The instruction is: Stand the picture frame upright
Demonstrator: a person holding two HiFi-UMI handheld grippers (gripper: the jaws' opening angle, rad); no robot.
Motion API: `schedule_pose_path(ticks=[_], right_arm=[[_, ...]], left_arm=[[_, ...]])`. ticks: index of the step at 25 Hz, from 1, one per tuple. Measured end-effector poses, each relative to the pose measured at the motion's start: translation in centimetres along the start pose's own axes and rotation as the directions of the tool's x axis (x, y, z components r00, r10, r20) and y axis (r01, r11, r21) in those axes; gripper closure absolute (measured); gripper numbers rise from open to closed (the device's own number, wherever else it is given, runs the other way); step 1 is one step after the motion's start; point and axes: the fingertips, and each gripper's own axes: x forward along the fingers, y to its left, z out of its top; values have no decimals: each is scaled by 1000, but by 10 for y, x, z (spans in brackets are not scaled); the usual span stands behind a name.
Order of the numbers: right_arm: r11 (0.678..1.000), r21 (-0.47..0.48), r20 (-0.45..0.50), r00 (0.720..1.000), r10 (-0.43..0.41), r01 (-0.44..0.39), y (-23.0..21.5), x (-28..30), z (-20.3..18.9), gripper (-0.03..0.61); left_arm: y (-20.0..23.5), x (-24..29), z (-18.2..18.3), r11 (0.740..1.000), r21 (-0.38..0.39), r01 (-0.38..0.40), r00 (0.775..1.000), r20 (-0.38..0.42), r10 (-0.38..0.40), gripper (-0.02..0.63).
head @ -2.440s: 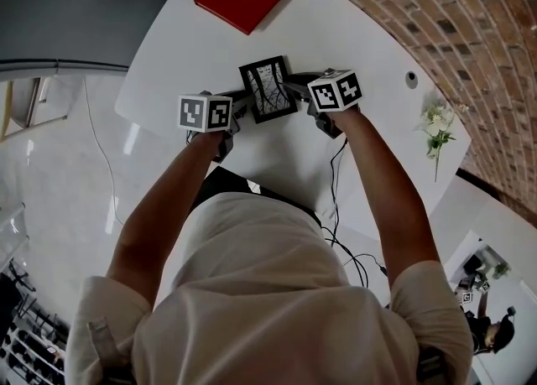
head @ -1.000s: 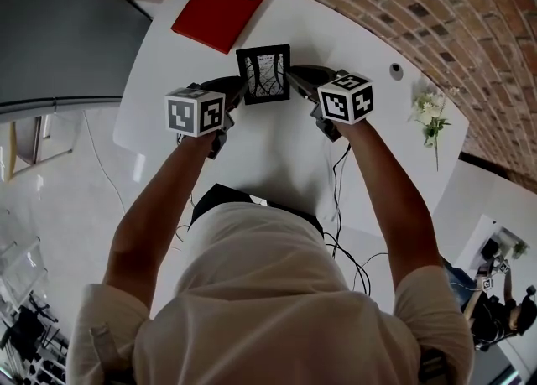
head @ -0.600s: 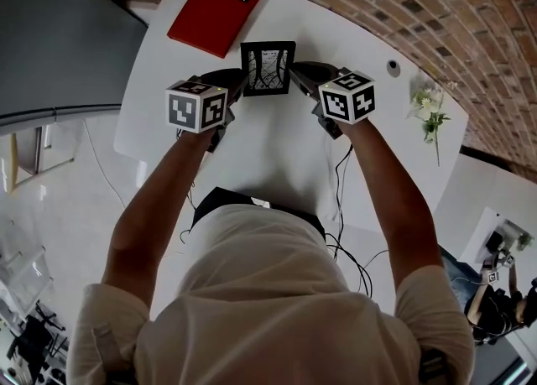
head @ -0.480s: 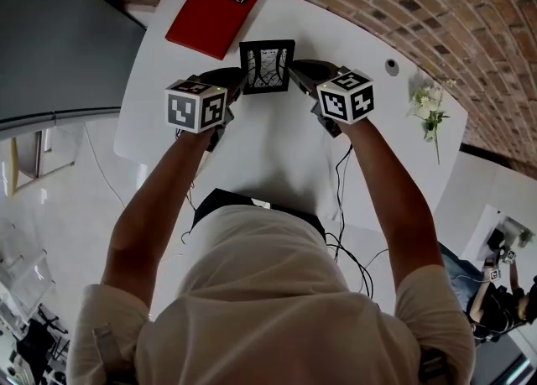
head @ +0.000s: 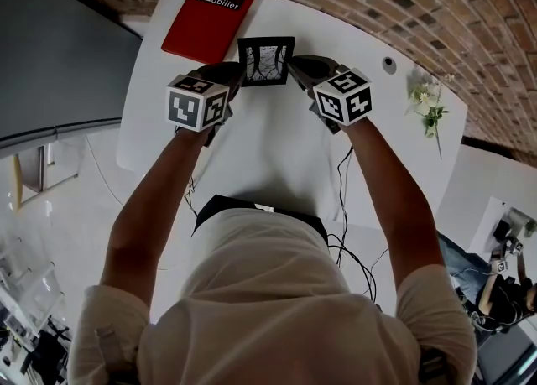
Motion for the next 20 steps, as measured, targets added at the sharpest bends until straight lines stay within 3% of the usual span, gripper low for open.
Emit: schedule_pose_path(ticks=[7,20], right_arm=[[998,-50,19,999,-46,47,-7,5,6,548],[974,-179,46,990,-134,140,-20,15,15,551]], left_arm=[[8,4,18,997,73,-2,1000,17,1,569],[24,19,30,990,138,0,1000,16,-2,569]])
